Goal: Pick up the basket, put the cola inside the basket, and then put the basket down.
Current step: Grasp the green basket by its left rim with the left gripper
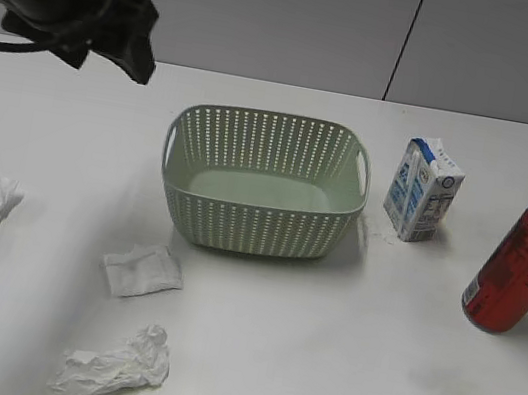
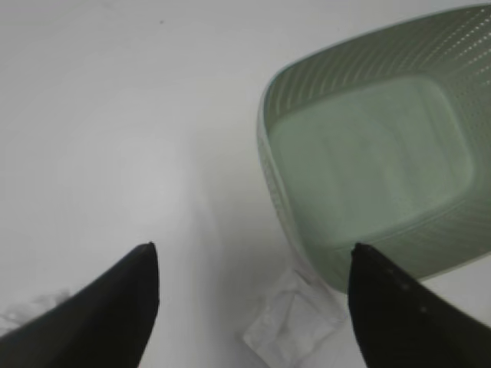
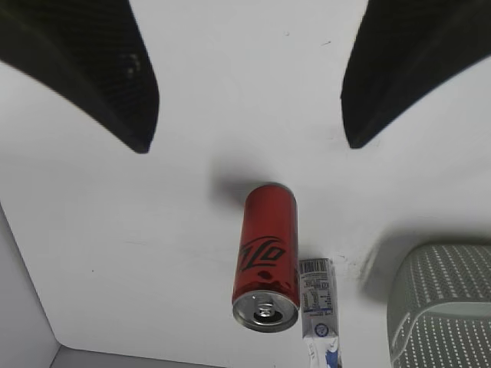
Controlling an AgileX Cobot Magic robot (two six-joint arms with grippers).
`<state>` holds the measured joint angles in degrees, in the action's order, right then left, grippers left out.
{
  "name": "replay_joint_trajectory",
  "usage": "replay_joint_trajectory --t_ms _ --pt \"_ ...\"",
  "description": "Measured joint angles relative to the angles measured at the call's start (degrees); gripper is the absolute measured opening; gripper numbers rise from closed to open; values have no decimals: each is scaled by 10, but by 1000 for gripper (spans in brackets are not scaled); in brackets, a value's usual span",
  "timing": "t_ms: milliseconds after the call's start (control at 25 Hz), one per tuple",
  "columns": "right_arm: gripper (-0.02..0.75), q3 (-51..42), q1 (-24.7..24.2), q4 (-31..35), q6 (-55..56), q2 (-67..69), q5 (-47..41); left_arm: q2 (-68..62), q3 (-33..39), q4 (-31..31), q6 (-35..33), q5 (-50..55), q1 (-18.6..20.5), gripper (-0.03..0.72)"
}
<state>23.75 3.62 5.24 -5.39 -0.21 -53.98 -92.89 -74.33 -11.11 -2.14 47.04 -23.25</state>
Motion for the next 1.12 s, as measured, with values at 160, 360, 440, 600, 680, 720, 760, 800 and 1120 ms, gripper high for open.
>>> replay_joint_trajectory --t_ms 160,360,440,600,680,720,760,800,1120 --pt "562 0 0 0 0 0 0 -82 -70 -1 48 33 -22 573" --pt "562 0 0 0 0 0 0 -172 -143 0 105 76 -30 561" --pt "562 0 0 0 0 0 0 -206 -172 4 128 90 -35 550" --pt "562 0 0 0 0 0 0 -276 -231 36 180 141 -46 527" --pt "562 0 0 0 0 0 0 -300 -243 49 206 162 -48 525" --pt "562 0 0 0 0 0 0 -309 -246 53 228 167 -48 524" --pt "562 0 0 0 0 0 0 -316 -247 55 243 167 -48 523" --pt "562 0 0 0 0 0 0 -321 -248 57 255 165 -48 523" --pt "562 0 0 0 0 0 0 -331 -248 58 309 138 -48 407"
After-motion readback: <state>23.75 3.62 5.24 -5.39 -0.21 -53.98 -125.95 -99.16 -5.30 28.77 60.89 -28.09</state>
